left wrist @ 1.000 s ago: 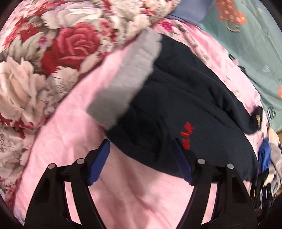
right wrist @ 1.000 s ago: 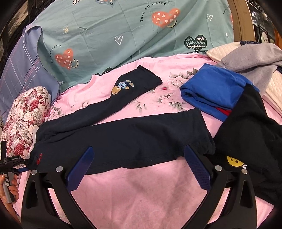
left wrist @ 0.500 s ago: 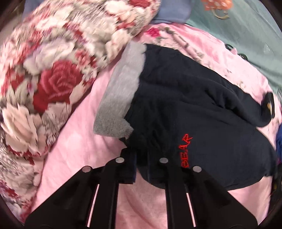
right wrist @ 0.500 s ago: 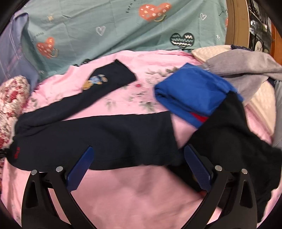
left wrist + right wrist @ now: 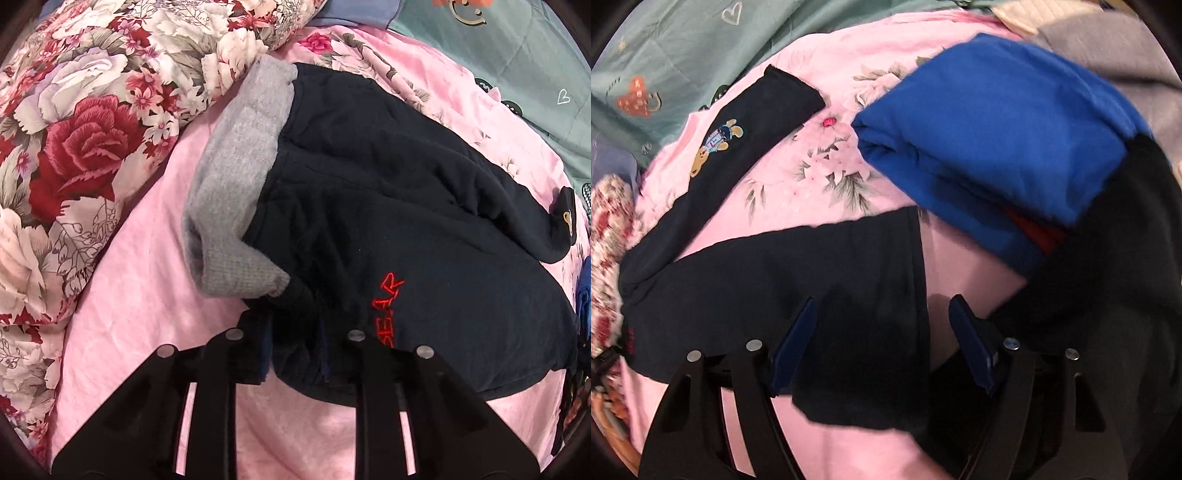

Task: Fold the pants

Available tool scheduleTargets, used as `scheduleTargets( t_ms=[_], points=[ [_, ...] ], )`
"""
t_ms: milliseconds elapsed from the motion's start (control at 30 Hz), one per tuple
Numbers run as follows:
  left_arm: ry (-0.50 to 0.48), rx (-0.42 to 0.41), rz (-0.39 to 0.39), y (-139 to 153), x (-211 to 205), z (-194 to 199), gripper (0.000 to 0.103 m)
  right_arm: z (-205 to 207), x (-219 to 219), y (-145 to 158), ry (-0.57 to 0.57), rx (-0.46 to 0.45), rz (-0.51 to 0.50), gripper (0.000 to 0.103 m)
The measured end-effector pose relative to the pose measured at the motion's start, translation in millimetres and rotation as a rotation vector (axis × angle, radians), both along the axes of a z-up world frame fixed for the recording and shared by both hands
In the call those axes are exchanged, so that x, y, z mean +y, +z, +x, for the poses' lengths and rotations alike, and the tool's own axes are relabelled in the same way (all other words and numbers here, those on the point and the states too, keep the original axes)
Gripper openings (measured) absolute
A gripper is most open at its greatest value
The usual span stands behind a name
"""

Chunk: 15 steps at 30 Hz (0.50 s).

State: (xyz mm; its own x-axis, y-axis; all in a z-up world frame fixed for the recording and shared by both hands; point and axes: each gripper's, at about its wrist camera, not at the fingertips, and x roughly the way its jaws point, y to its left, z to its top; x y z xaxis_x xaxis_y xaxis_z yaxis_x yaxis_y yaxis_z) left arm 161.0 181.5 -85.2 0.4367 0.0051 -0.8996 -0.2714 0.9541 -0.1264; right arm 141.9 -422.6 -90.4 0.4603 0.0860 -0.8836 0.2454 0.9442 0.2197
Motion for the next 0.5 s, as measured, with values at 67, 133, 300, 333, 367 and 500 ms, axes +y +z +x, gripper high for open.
scheduleTargets(
  t_ms=[67,133,300,333,367,500],
  points=[
    [0.012,-0.015,0.017,1.7,-1.0,1.0,0.009,3.5,8.7,2.4,0.008,0.014,-0.079,0.023],
    [0.031,-0.022,-0.007,5.1,4.2,-1.2,0.007,1.6,10.3,4.6,0.015,0.007,-0.040,0.008],
    [0.092,-0.088,-0.038,32.9,26.0,-17.6,0.005,-25.7,6.4,44.2,0.000,-0.104,-0.046,0.007],
    [0.104,-0.117,-0.035,45.7,31.7,-24.3,0.005,-33.8,5.8,55.7,-0.001,-0.134,-0.049,0.007],
    [0.110,-0.131,-0.026,53.1,34.1,-27.4,0.005,-39.1,5.5,63.8,0.000,-0.154,-0.046,0.007],
    [0.152,-0.209,0.025,90.2,46.7,-49.2,0.005,-60.6,10.6,89.4,0.046,-0.180,-0.020,0.007]
  ],
)
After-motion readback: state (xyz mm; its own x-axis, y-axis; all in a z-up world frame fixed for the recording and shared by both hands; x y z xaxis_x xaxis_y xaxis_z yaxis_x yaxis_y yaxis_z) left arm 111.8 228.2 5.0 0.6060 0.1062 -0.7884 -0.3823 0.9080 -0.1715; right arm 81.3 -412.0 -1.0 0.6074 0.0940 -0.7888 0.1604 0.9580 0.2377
